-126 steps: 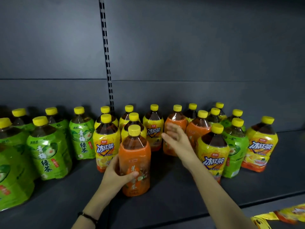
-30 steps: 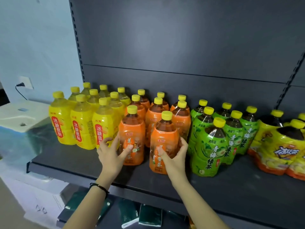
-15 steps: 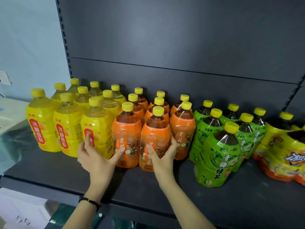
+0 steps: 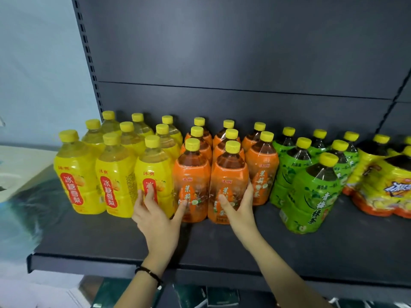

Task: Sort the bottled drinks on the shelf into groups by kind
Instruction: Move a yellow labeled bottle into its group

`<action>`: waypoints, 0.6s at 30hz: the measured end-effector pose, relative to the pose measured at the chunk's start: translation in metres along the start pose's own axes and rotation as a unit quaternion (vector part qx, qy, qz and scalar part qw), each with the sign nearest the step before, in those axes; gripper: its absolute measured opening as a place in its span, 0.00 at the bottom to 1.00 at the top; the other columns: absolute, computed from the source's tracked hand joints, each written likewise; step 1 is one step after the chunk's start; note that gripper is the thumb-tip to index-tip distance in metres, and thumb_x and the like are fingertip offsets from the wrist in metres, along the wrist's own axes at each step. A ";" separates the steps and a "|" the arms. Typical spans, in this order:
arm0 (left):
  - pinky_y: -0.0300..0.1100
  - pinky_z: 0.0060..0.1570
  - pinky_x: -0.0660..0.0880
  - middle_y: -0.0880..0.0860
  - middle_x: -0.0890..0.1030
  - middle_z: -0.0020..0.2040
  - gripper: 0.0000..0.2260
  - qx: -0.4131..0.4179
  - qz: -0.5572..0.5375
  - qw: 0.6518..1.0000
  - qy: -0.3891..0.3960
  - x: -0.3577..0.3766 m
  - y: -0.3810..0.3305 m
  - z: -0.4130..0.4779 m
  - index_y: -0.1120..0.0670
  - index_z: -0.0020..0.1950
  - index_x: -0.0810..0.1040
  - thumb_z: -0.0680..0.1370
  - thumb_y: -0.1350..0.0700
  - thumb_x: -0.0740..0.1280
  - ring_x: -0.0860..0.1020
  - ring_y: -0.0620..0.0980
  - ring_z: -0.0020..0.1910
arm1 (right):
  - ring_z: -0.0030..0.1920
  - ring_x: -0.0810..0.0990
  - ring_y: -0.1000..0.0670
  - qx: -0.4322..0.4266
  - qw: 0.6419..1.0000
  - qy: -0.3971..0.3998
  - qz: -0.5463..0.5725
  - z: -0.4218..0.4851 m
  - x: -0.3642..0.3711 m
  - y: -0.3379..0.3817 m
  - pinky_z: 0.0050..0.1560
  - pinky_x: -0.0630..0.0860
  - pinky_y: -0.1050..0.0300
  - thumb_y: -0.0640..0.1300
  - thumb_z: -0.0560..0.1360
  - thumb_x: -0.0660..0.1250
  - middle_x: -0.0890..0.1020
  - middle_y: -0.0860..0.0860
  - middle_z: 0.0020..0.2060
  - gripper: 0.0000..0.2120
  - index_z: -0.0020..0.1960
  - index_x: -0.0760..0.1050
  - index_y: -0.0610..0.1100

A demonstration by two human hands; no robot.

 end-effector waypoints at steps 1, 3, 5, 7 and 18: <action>0.60 0.63 0.63 0.67 0.65 0.68 0.41 0.003 -0.011 1.000 0.003 -0.003 0.003 0.000 0.60 0.72 0.64 0.68 0.36 0.67 0.64 0.66 0.67 | 0.72 0.63 0.53 0.002 1.000 -0.003 -0.004 -0.001 -0.001 0.000 0.72 0.65 0.49 0.57 0.69 0.73 0.61 0.55 0.73 0.43 0.74 0.48 0.61; 0.53 0.66 0.60 0.64 0.63 0.70 0.37 0.008 -0.045 0.999 0.023 -0.009 0.009 -0.001 0.58 0.73 0.64 0.70 0.44 0.74 0.62 0.62 0.68 | 0.71 0.65 0.54 0.006 1.000 -0.011 -0.012 -0.003 -0.005 0.003 0.70 0.66 0.51 0.55 0.69 0.73 0.64 0.54 0.72 0.43 0.76 0.51 0.57; 0.46 0.65 0.59 0.61 0.64 0.69 0.31 0.005 -0.079 0.996 0.049 -0.017 0.014 0.001 0.57 0.70 0.68 0.71 0.53 0.75 0.62 0.59 0.67 | 0.68 0.68 0.55 0.019 0.999 -0.022 -0.021 -0.007 -0.010 0.007 0.68 0.68 0.54 0.54 0.69 0.74 0.67 0.56 0.70 0.41 0.75 0.55 0.57; 0.43 0.61 0.61 0.60 0.68 0.63 0.21 -0.010 -0.094 0.994 0.060 -0.025 0.020 0.004 0.57 0.64 0.72 0.73 0.56 0.73 0.66 0.58 0.63 | 0.64 0.70 0.56 0.044 0.998 -0.036 -0.036 -0.014 -0.016 0.007 0.64 0.69 0.57 0.52 0.70 0.74 0.70 0.57 0.65 0.37 0.74 0.59 0.56; 0.45 0.42 0.76 0.45 0.81 0.46 0.06 0.096 -0.047 0.954 0.280 0.021 -0.062 -0.068 0.45 0.50 0.75 0.75 0.49 0.69 0.80 0.47 0.48 | 0.52 0.78 0.53 0.078 0.986 0.003 -0.147 -0.061 -0.129 0.007 0.47 0.74 0.67 0.44 0.75 0.70 0.79 0.55 0.51 0.11 0.57 0.77 0.47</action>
Point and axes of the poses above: each hand's wrist, its own z-axis towards the middle knuckle, its own x-axis out of the palm, y = z × x, the point moved 6 cm from there along z, towards the middle knuckle
